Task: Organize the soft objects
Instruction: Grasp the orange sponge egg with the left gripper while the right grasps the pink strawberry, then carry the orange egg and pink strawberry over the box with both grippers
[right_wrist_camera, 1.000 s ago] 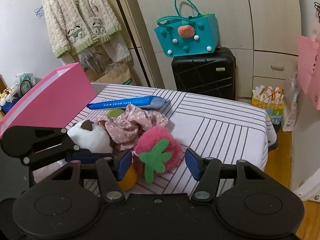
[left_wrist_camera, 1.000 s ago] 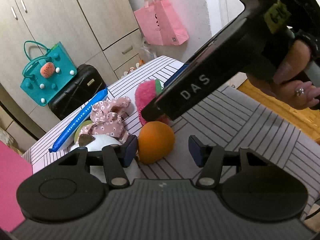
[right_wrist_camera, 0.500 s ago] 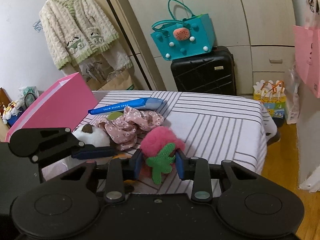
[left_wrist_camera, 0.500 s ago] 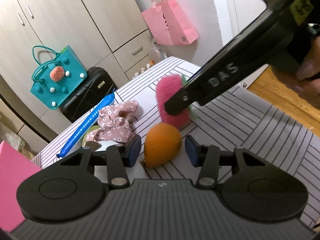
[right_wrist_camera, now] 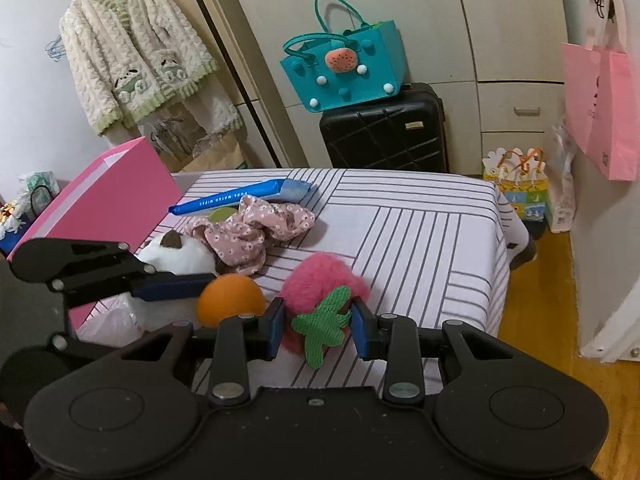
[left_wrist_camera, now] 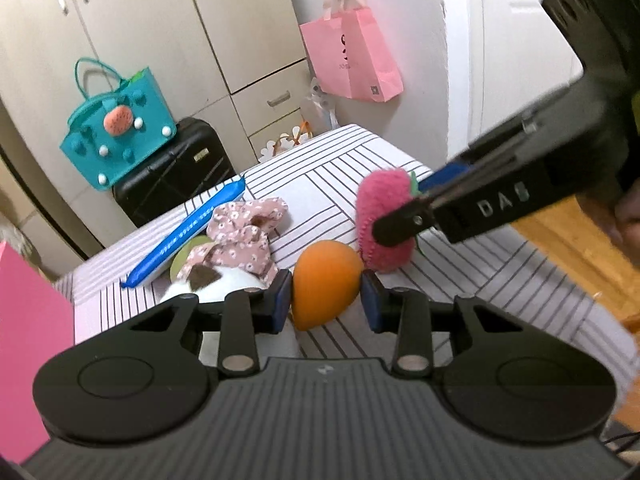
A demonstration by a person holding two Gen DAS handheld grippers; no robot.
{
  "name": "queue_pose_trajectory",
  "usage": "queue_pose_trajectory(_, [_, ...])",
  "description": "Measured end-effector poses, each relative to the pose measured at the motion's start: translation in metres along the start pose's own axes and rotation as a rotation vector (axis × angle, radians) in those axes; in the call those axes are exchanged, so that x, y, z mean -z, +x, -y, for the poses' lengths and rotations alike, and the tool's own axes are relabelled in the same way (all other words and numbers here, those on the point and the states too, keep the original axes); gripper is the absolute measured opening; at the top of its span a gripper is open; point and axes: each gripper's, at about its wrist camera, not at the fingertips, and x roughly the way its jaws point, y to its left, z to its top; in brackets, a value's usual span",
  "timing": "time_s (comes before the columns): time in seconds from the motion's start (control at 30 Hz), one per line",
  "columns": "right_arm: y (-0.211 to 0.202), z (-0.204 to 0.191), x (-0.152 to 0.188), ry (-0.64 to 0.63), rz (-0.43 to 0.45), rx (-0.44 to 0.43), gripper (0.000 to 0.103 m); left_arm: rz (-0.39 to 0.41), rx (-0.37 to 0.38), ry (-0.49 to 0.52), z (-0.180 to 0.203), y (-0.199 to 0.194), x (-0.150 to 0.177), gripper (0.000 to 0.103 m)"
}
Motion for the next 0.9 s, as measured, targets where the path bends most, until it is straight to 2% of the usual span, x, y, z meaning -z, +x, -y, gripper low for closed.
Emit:
queue_pose_trajectory(0.4, [-0.033,-0.036,0.022,0.009,-0.027,0.056,0.039,-0.018,0.145,-0.176,-0.025,-0.045,0.021,0.036])
queue_pose_trajectory(0.53, [-0.048,-0.050,0.026,0.000,-0.038,0.048,0.039,-0.032,0.209,-0.217,-0.032,-0.062,0.029,0.036])
queue_pose_trajectory(0.77, [-0.070,-0.080,0.021,-0.022,-0.090,0.004,0.039,-0.066,0.243,-0.218,-0.044,-0.091,0.043,0.036])
queue_pose_trajectory(0.9, [-0.081,-0.102,0.021,-0.033,-0.116,-0.024,0.039,-0.081,0.230,-0.230,-0.057,-0.109,0.056,0.036])
